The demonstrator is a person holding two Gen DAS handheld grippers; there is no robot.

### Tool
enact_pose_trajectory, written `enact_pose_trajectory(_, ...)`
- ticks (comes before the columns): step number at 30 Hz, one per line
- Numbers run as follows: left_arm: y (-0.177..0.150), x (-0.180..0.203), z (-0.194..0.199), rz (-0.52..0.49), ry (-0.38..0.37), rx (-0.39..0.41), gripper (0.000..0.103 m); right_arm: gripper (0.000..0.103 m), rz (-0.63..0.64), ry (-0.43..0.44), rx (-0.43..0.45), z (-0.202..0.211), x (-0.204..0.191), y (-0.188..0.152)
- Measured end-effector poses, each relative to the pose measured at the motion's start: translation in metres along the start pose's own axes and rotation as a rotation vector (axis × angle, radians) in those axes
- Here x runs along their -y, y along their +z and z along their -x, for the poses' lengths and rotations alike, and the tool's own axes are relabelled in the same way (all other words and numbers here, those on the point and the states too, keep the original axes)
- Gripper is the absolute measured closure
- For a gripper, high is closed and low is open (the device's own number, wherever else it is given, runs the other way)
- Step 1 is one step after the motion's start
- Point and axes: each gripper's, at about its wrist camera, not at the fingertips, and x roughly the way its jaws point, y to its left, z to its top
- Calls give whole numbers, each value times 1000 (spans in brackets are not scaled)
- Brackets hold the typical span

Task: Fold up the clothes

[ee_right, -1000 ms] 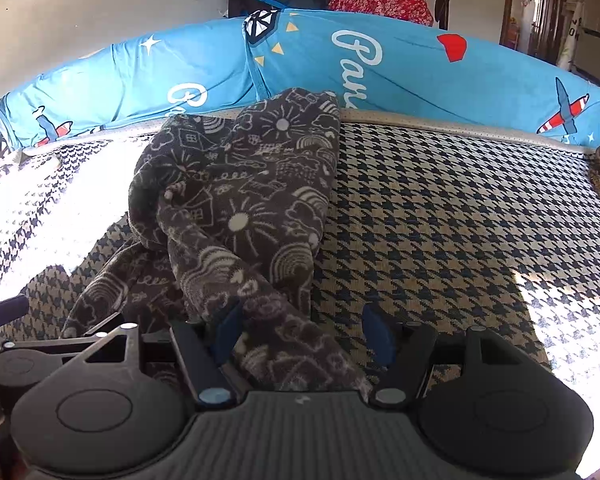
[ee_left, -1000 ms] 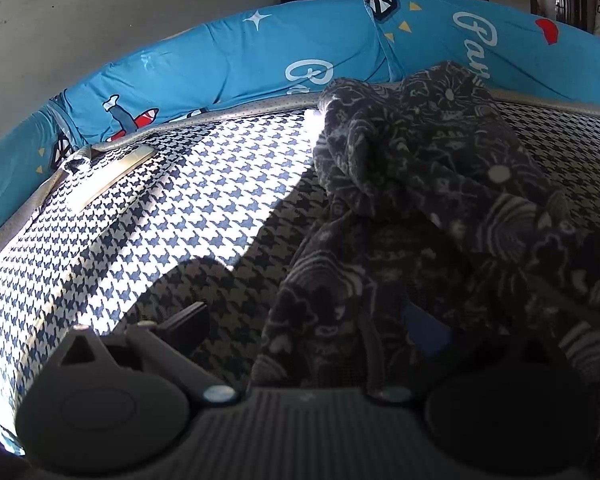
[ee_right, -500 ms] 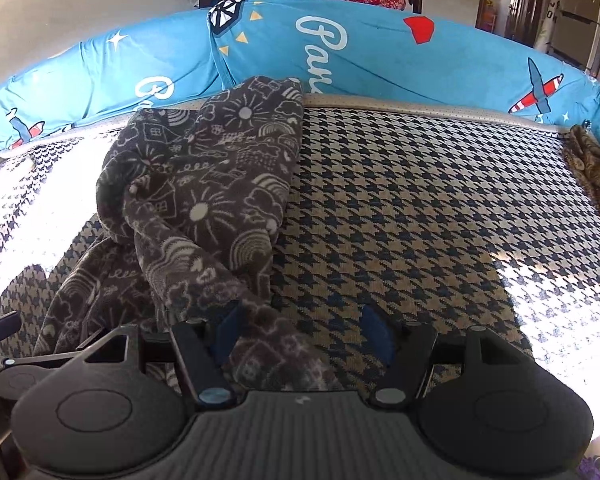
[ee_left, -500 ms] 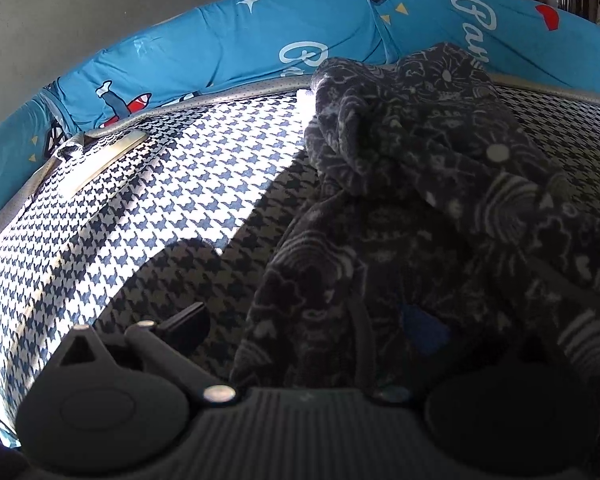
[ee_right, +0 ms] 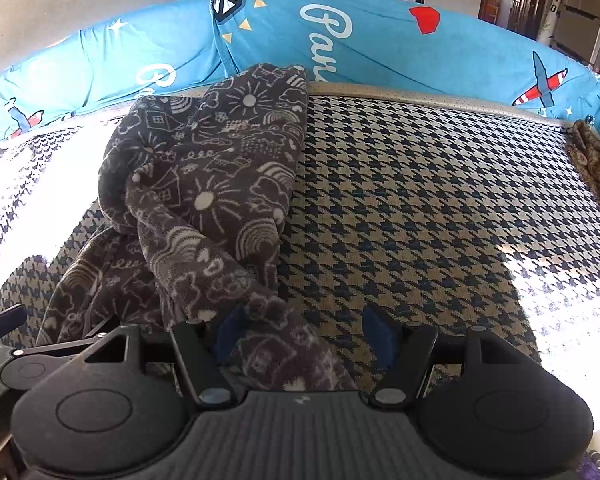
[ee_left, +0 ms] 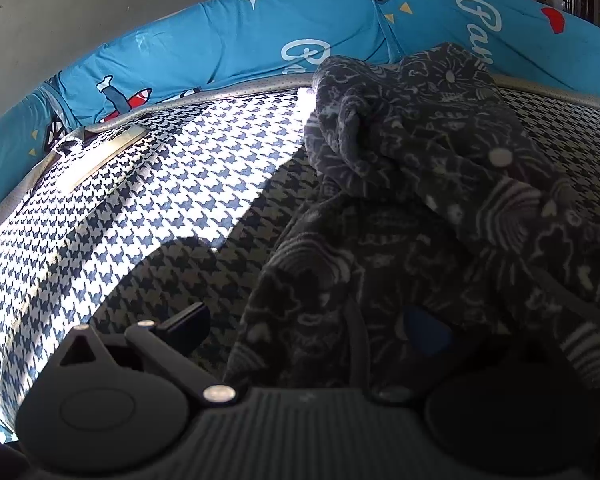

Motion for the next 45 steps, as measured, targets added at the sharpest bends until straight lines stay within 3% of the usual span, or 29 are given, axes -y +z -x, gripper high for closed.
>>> enact_pose_trajectory(21, 3, -2, -2, 40, -29, -15, 0, 38, 9, 83, -39, -4, -25, 6)
enact_pose_trajectory(37, 2, -1, -4, 30, -16, -23, 0, 38, 11, 111, -31, -6, -22, 7)
enact_pose_trajectory(45, -1, -4, 0, 20, 3, -8, 0, 38, 0, 31, -24, -8, -13, 2)
